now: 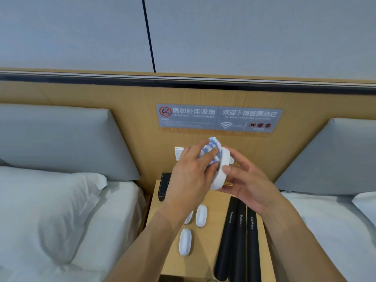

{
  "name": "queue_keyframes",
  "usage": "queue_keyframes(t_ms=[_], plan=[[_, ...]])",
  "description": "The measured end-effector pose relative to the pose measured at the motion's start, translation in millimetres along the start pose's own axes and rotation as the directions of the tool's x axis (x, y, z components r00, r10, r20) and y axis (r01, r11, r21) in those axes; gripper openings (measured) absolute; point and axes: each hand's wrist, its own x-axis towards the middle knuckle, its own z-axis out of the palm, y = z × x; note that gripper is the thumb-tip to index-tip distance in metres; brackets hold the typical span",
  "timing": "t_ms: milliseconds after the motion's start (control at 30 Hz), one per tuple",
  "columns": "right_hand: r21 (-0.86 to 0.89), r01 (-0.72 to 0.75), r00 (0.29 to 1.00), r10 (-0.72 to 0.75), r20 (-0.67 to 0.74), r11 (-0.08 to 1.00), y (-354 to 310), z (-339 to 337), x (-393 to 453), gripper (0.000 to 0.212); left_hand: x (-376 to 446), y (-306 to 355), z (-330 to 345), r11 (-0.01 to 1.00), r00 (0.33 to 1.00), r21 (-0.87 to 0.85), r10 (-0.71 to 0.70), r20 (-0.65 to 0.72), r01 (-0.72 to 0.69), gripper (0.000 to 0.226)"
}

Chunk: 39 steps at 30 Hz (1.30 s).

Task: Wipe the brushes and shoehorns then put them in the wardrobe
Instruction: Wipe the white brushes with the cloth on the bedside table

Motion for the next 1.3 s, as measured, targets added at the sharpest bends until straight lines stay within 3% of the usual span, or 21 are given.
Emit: queue_keyframes(t_ms=[400, 533, 667, 767, 900, 1033, 1167, 1300], plan=[[-0.027, -0.011, 1.0, 0.011, 0.011, 1.0, -5, -14, 1, 0.059, -1, 1, -26, 0.981, 0.927, 0.012, 0.181, 0.327, -0.196, 0.025], [-0.06, -0.026, 0.998, 0.029, 0.059, 0.998, -9, -14, -1, 0.063, -8, 2, -36, 0.974, 0.914, -0.172, 0.199, 0.353, -0.146, 0.018], [-0.098, -0.052, 0.989, 0.065, 0.132, 0.994, -9, -14, -4, 0.067, -5, -6, -55, 0.922, 0.882, -0.387, 0.181, 0.436, 0.002, 0.017], [-0.105, -0.063, 0.988, 0.077, 0.132, 0.992, -6, -12, -4, 0.068, -1, -9, -65, 0.936, 0.838, -0.351, 0.199, 0.508, -0.01, 0.021], [-0.078, -0.091, 0.986, 0.101, 0.135, 0.993, -5, -7, -2, 0.062, -1, -6, -58, 0.967, 0.891, -0.188, 0.234, 0.389, -0.172, 0.028], [-0.097, -0.068, 0.984, 0.082, 0.157, 0.993, -9, -3, -2, 0.06, -3, 1, -44, 0.979, 0.934, -0.006, 0.198, 0.298, -0.205, 0.033], [-0.139, -0.035, 0.996, 0.046, 0.076, 0.99, -18, -3, 0, 0.057, -11, 7, -38, 0.992, 0.945, -0.061, 0.125, 0.302, -0.112, 0.037], [-0.061, -0.049, 0.998, 0.047, -0.044, 0.997, -16, -1, 1, 0.055, -16, 11, -38, 0.986, 0.945, -0.163, 0.073, 0.319, -0.021, 0.03]])
